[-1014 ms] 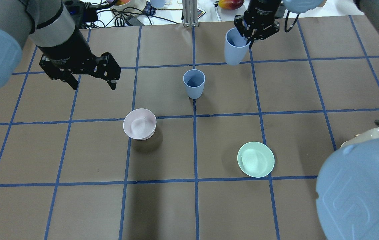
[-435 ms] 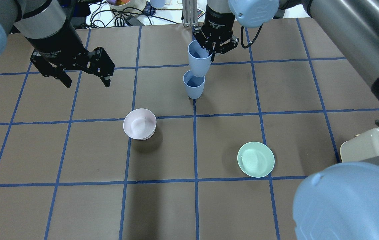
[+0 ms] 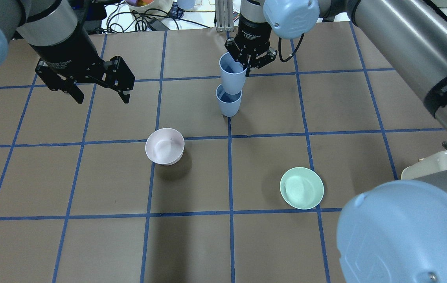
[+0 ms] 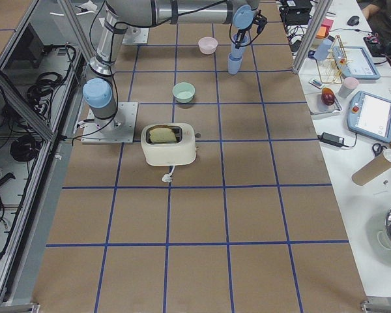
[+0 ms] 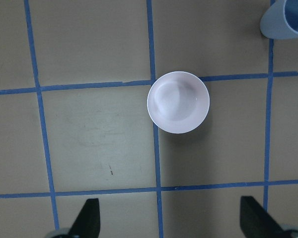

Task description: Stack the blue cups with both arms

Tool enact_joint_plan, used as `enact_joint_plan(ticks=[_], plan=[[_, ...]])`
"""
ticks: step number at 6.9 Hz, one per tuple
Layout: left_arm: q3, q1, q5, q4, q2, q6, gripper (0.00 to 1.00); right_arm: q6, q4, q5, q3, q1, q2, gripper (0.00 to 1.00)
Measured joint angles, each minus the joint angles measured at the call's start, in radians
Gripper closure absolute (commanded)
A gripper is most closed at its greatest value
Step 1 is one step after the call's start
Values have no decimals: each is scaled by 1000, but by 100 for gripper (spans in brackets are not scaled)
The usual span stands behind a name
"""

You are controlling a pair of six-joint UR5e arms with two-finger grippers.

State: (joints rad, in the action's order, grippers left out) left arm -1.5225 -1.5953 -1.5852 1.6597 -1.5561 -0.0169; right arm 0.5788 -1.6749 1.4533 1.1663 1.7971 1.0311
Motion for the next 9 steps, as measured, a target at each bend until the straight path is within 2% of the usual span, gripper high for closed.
enact_joint_plan(ticks=[6,7,8,9], plan=[[-1,-2,-4,3,1,1,0,-2,-14,-1,0,1,-22,100],[-1,-2,-4,5,2,2,0,-1,-31,-9,0,1,-31,68],[-1,-2,-4,7,2,2,0,-1,-40,-20,1,1,-35,1],[-1,-2,-5,7,2,2,0,-6,-45,-23,2,1,-37,0]])
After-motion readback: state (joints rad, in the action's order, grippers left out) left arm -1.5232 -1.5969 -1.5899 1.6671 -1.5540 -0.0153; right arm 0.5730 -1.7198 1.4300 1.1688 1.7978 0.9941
